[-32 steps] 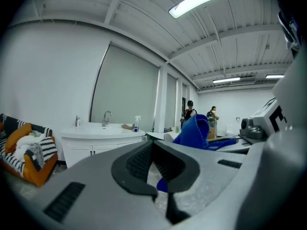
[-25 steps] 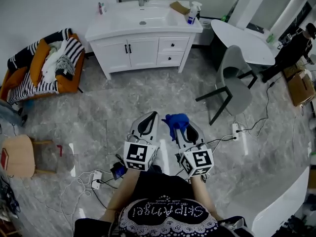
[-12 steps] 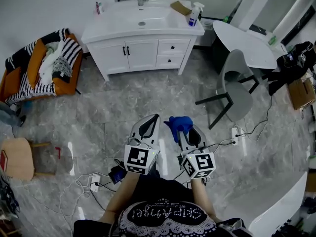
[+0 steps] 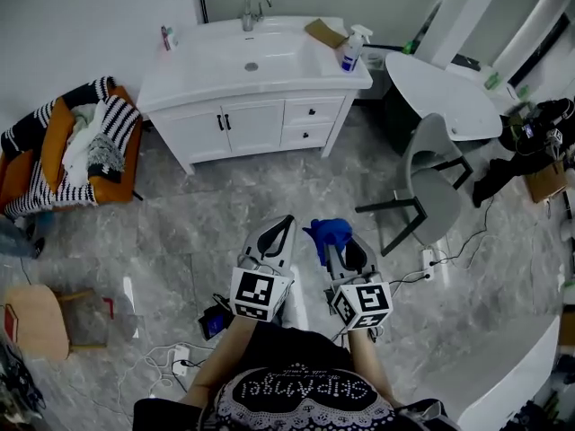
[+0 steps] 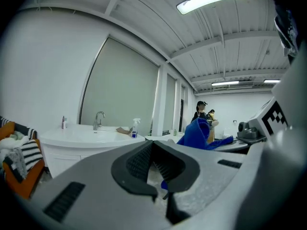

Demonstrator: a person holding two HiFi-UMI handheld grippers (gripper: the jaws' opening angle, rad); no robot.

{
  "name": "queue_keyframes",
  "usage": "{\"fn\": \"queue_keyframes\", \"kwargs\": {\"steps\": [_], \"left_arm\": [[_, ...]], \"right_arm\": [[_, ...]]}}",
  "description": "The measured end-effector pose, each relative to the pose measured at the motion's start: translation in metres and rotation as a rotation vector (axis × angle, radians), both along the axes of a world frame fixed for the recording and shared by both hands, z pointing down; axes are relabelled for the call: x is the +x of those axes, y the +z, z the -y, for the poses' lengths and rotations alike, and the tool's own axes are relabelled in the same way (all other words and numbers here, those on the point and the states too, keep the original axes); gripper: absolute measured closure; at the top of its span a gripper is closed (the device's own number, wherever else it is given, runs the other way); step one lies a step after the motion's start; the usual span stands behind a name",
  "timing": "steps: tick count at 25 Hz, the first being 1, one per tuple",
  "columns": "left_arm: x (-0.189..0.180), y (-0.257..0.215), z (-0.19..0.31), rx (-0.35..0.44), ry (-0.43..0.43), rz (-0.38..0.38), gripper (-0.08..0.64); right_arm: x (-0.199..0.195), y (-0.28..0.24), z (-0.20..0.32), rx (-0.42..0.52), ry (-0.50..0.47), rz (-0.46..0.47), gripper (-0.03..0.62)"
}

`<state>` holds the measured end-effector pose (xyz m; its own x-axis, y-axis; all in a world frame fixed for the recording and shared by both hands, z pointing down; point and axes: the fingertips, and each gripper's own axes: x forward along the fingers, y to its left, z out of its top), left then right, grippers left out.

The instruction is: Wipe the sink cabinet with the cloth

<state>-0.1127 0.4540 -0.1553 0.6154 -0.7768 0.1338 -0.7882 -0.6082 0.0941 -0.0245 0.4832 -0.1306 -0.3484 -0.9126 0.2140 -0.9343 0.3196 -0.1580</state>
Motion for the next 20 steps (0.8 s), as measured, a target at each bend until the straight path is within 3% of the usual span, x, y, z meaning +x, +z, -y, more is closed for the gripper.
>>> {"fn": "queue_keyframes", "kwargs": {"steps": [8,20], "left_arm": [[-0.015,0.004,0.047,-0.008,0.010,0.007,0.555],[-0.013,0.011,0.080,-0.029,-0.039,0.009,0.555]], "right_arm": [[-0.012,0.004,0.044,-0.006,0.034,0.011,0.469],[0.006,0.017,0.079,-0.047,0.037,0.025,0.469]]}}
